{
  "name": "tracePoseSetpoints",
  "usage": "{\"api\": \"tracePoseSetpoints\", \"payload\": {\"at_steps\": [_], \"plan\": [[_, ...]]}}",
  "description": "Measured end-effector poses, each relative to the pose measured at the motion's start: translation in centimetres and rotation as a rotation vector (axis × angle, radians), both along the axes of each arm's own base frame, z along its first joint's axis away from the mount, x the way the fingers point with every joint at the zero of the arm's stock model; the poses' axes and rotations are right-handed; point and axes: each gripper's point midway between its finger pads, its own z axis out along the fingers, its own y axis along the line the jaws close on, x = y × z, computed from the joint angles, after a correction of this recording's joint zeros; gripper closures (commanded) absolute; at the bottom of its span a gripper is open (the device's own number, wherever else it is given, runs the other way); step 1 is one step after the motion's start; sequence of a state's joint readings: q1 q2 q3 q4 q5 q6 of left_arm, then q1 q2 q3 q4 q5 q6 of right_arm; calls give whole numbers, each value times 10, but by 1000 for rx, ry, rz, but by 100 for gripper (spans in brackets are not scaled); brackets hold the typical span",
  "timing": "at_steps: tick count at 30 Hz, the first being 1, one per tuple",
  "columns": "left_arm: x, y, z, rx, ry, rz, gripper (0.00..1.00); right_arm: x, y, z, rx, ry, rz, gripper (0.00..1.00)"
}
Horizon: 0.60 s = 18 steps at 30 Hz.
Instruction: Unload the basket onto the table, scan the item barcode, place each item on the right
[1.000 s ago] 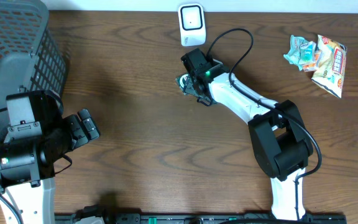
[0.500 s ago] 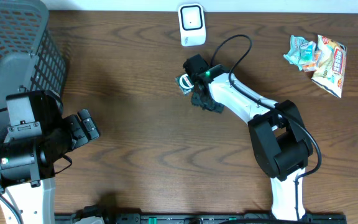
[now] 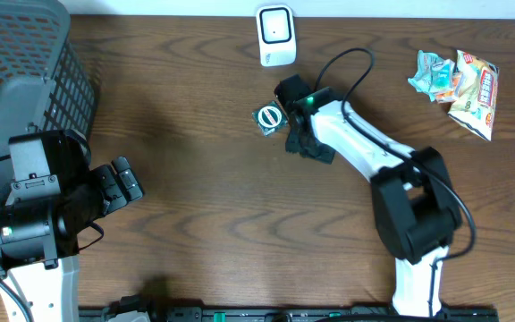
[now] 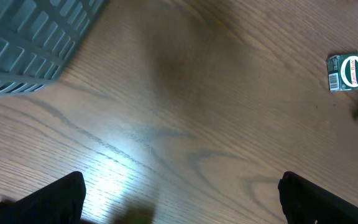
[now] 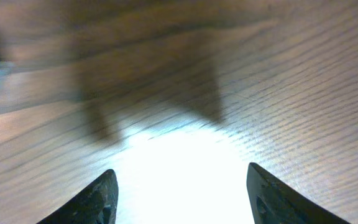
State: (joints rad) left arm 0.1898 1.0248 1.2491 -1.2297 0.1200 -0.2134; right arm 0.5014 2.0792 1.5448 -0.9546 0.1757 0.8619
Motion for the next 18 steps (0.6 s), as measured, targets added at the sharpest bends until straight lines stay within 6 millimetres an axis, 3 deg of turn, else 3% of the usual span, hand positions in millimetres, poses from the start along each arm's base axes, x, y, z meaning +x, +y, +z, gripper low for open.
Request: {"api": "tracePoseSetpoints", "payload": {"at_steps": [4,9,13,18], "plan": [[0,0,0,0,0,0,2,21,17,41,93,-151,21,18],[0,0,0,0,0,0,3,59,57,73,220,-361,92,10],[0,0,0,0,0,0,2,87,89,84,292,-505,157,5],[0,0,0,0,0,0,2,103,109,71,342,-557,150,1]]}}
